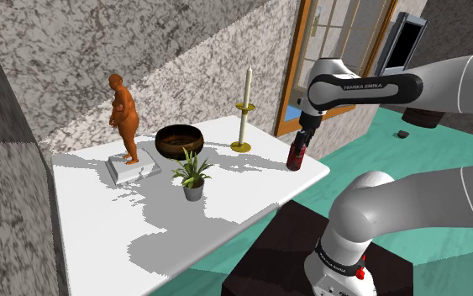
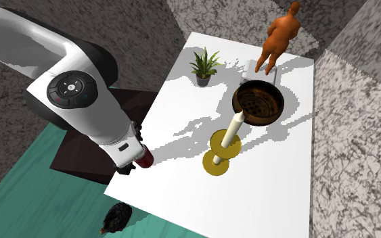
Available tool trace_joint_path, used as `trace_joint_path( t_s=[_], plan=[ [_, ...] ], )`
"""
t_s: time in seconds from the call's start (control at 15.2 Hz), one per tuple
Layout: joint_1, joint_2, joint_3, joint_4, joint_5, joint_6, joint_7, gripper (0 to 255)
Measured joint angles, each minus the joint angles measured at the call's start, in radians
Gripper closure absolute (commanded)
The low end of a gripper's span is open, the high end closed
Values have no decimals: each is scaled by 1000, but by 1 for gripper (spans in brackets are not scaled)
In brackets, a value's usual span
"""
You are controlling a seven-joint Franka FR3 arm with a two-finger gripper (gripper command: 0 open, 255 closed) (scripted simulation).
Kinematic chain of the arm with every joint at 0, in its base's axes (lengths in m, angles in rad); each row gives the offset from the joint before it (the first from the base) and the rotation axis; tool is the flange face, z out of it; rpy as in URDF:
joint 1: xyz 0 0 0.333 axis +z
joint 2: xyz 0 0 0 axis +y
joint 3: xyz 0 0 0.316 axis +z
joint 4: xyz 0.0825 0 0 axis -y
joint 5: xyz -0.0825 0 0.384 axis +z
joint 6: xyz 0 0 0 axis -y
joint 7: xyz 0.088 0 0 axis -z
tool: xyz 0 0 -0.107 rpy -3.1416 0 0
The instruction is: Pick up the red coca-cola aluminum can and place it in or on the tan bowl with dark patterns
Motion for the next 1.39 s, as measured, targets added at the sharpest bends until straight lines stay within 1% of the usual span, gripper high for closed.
trace_joint_path(
  t_s=[0.2,0.26,0.92,1.39],
  plan=[
    [0,0,0,-1,0,1,0,0],
    [0,0,0,-1,0,1,0,255],
    [0,0,0,-1,0,1,0,255],
    [8,-13,25,71,22,-84,-3,255]
  ],
)
